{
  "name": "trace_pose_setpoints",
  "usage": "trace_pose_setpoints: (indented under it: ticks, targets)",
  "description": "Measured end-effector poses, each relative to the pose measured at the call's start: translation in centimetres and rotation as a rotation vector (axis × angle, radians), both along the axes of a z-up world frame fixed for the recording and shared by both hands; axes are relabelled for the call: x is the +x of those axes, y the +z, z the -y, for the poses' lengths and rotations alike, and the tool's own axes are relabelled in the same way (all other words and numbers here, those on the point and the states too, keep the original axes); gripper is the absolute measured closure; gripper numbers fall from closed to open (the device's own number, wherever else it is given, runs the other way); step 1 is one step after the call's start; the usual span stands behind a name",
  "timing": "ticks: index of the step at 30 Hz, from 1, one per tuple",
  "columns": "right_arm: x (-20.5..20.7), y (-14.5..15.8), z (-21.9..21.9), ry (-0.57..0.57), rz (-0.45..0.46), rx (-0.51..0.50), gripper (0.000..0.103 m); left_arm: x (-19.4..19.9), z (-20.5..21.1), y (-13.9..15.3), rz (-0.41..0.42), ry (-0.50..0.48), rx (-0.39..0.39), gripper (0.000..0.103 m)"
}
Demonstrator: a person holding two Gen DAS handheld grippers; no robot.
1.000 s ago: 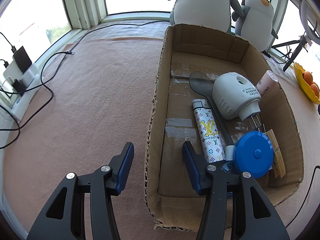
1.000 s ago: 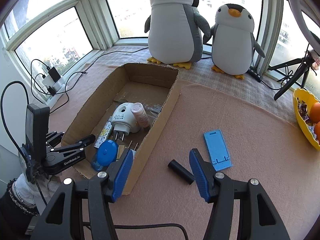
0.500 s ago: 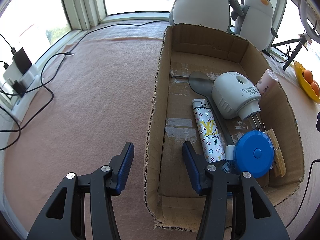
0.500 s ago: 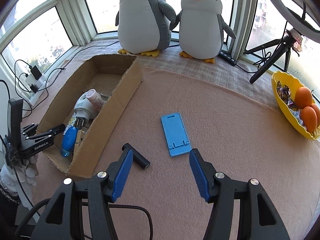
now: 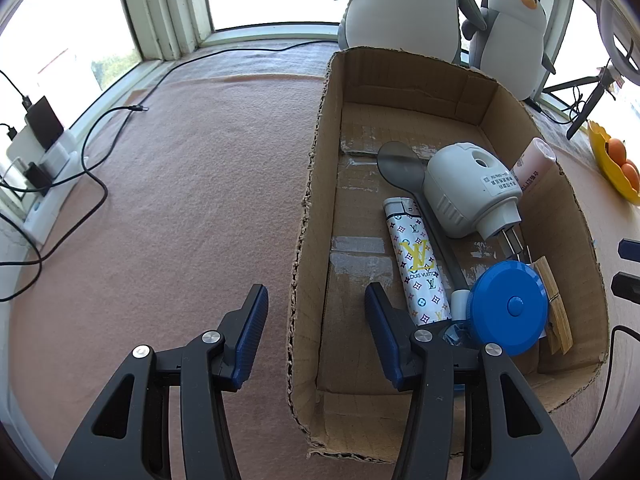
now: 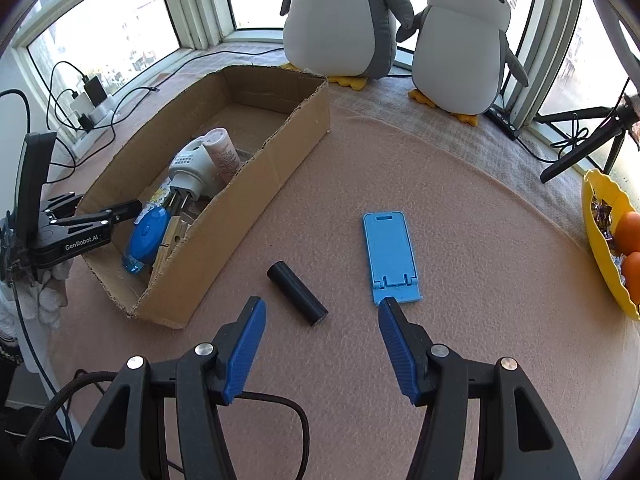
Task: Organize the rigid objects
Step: 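Move the right gripper back toward the black cylinder, then grasp the black cylinder upright with the right gripper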
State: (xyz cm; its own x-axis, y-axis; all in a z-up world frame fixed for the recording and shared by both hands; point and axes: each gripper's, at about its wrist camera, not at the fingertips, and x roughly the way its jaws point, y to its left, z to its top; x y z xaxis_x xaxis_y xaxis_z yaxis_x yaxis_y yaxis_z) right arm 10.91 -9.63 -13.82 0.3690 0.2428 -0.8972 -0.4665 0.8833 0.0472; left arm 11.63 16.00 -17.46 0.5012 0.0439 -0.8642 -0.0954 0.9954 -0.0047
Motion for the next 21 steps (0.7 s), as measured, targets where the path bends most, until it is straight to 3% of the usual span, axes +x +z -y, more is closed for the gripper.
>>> trace_pose_setpoints:
  ticks: [13,18,21]
  targets:
    - [1.3,-2.7,-3.1,0.083,-0.034,-0.08,0.049,-0.1,0.0,0.0,0.001,0.003,-0.004,0.052]
    - [2.0,-3.7,-3.3,0.064,-0.064,-0.076,0.056,-0.1,0.0,0.0,0.001,0.003,-0.006,0.052]
    - [2.4,-4.2,-3.0,0.04,-0.093,-0.056,0.066,-0.1,-0.1,0.0,0.002,0.002,-0.008,0.052]
